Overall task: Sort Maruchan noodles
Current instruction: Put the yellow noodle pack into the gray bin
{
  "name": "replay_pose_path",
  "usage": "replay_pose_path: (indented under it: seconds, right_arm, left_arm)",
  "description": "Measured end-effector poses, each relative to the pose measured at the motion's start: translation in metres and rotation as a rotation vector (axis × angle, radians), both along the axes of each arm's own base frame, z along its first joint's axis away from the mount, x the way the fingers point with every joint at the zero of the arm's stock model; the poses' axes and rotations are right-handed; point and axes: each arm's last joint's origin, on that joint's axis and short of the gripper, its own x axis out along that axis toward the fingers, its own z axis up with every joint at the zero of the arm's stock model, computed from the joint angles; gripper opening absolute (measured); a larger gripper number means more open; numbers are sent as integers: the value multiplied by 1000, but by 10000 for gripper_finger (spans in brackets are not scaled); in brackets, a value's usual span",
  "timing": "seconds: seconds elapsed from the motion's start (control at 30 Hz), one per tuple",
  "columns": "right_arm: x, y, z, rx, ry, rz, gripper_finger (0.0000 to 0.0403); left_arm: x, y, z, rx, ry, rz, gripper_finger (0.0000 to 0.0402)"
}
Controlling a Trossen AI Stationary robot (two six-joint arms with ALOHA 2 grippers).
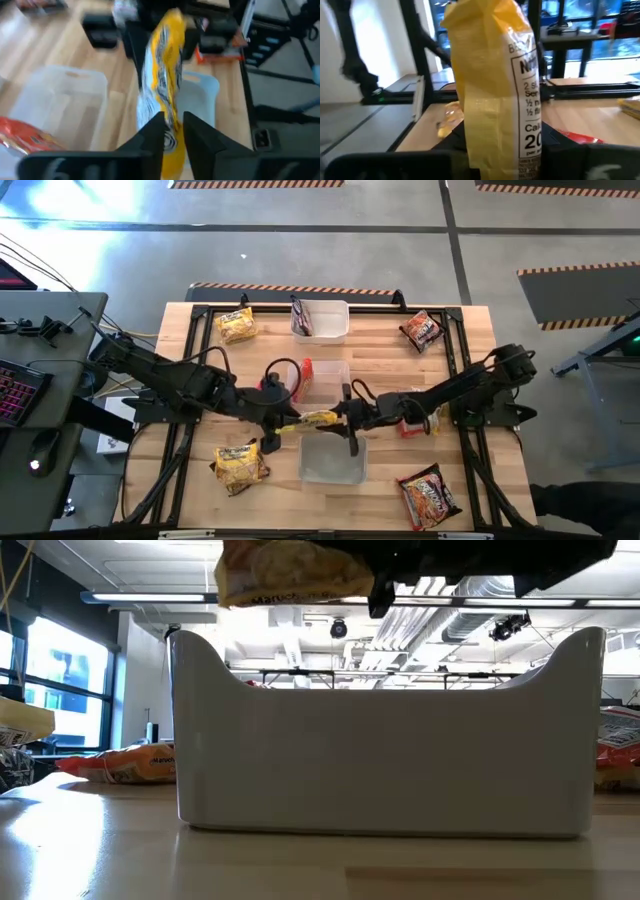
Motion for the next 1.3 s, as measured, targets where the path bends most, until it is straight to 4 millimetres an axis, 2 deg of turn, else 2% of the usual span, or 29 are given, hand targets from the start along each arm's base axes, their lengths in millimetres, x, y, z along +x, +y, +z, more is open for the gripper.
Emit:
replay_pose_path:
  seconds: [0.13,0.27,0.5,0.73,0.87,1.1,1.2,1.3]
  right_arm:
    - [-4,-13,3,-13,81,66,100]
    - [-1,-25,-2,-19,117,143,90]
    - [1,-30,-5,-43,117,247,86]
    - [1,-35,-5,-52,114,277,88]
    - [2,-41,-5,-48,115,277,87]
    - [2,-44,-6,-40,125,305,87]
    - [2,-44,-7,-39,137,307,87]
    - [2,-44,-8,-39,144,307,87]
  left_arm:
    - [0,5,0,-99,18,36,117]
    - [5,13,-3,-170,49,73,166]
    - [12,28,-11,-213,109,114,221]
    - [27,32,-21,-241,159,93,234]
    - [37,30,-11,-200,196,70,235]
    - [51,23,6,-23,301,-53,235]
    - [52,19,6,100,381,-163,235]
    - [57,14,2,142,429,-189,234]
